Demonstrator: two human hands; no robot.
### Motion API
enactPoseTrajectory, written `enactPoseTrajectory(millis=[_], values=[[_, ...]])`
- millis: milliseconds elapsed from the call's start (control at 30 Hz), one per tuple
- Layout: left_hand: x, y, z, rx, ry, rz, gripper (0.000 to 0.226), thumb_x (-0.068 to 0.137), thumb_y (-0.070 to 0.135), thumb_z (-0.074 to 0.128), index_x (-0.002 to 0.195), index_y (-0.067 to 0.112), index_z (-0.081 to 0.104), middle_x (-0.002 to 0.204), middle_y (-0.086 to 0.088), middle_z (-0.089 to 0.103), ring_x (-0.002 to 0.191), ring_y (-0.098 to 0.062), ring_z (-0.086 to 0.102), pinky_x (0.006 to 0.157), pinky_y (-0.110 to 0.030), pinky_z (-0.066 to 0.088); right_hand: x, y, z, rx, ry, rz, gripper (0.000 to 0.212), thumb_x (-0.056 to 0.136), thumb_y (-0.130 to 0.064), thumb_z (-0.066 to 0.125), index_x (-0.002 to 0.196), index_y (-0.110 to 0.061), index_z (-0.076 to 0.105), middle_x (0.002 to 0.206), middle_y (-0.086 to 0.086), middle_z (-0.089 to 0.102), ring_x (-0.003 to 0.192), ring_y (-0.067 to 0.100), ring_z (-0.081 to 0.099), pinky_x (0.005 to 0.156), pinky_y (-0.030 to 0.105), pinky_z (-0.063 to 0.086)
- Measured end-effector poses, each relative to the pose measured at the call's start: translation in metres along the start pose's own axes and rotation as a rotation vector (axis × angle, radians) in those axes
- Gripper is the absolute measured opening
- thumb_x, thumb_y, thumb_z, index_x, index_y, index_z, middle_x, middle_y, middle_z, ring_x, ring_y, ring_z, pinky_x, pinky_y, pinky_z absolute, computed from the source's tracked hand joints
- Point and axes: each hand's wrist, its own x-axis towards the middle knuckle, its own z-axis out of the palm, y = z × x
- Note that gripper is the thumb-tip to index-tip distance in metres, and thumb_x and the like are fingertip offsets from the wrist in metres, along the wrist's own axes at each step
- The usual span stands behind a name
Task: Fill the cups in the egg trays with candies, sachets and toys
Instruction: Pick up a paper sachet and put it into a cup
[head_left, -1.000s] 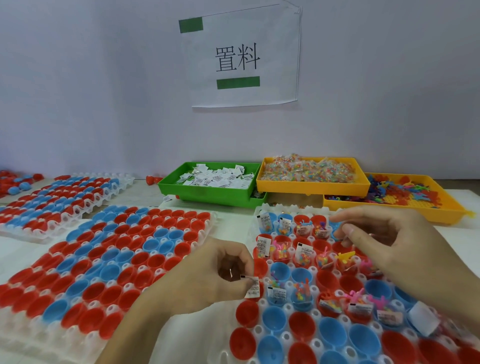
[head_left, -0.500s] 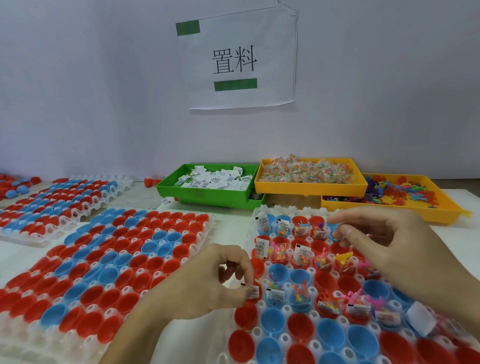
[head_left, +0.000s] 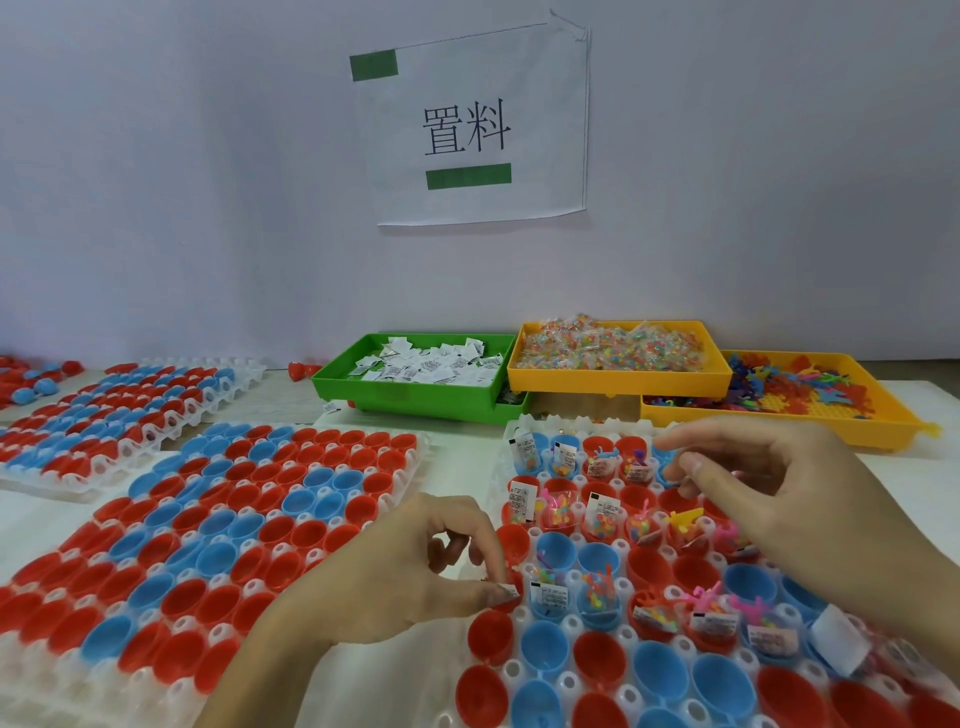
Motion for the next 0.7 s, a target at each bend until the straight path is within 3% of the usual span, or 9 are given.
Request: enactPoseTrajectory(millis=[100, 267, 433, 567, 700], values=[[0.0001, -0.0003, 0.0004, 0.014, 0.001, -0.024, 0.007, 0.082, 0.032, 0.080, 0.083, 0.031, 0.073, 0.096, 0.006, 0.065, 0.077, -0.005, 0.051, 0.068, -0.016, 0.043, -0.0001, -0.0005, 0.0001, -0.010, 0.001, 0.006, 0.030, 0.090, -0.012, 0.067, 0.095, -0.041, 0.072, 0.083, -0.026, 0.073, 0.080, -0.003, 0.070, 0.063, 0.014, 0.056], [0.0015, 0.0013, 0.0034, 0.042, 0.026, -0.021, 0.011, 0.082, 0.028, 0.079, 0.086, 0.027, 0.069, 0.086, 0.010, 0.060, 0.071, -0.004, 0.046, 0.065, -0.018, 0.041, -0.0001, -0.0015, -0.0004, -0.001, 0.005, 0.009, 0.029, 0.090, -0.011, 0.067, 0.095, -0.040, 0.073, 0.083, -0.025, 0.073, 0.079, -0.002, 0.071, 0.069, 0.021, 0.056], [0.0012, 0.0015, 0.0037, 0.030, 0.039, 0.002, 0.020, 0.082, 0.021, 0.080, 0.088, 0.031, 0.063, 0.085, 0.010, 0.054, 0.070, -0.003, 0.044, 0.062, -0.017, 0.039, -0.0002, -0.0021, -0.0006, 0.000, 0.005, 0.008, 0.030, 0.090, -0.011, 0.067, 0.095, -0.040, 0.073, 0.083, -0.024, 0.074, 0.079, -0.002, 0.071, 0.067, 0.020, 0.058], [0.0003, -0.0005, 0.0007, 0.031, 0.022, -0.012, 0.020, 0.080, 0.026, 0.081, 0.088, 0.033, 0.064, 0.087, 0.010, 0.055, 0.072, -0.005, 0.045, 0.063, -0.020, 0.041, -0.0003, -0.0025, -0.0010, -0.004, 0.004, 0.001, 0.029, 0.090, -0.012, 0.067, 0.095, -0.040, 0.073, 0.083, -0.025, 0.073, 0.078, -0.003, 0.070, 0.063, 0.015, 0.056], [0.0006, -0.0016, -0.0005, -0.001, 0.003, -0.004, 0.017, 0.079, 0.033, 0.081, 0.088, 0.030, 0.068, 0.090, 0.008, 0.059, 0.074, -0.007, 0.046, 0.066, -0.025, 0.043, -0.0008, -0.0021, -0.0022, 0.000, 0.007, 0.000, 0.030, 0.090, -0.012, 0.067, 0.095, -0.041, 0.073, 0.084, -0.025, 0.073, 0.078, -0.003, 0.070, 0.067, 0.020, 0.056]])
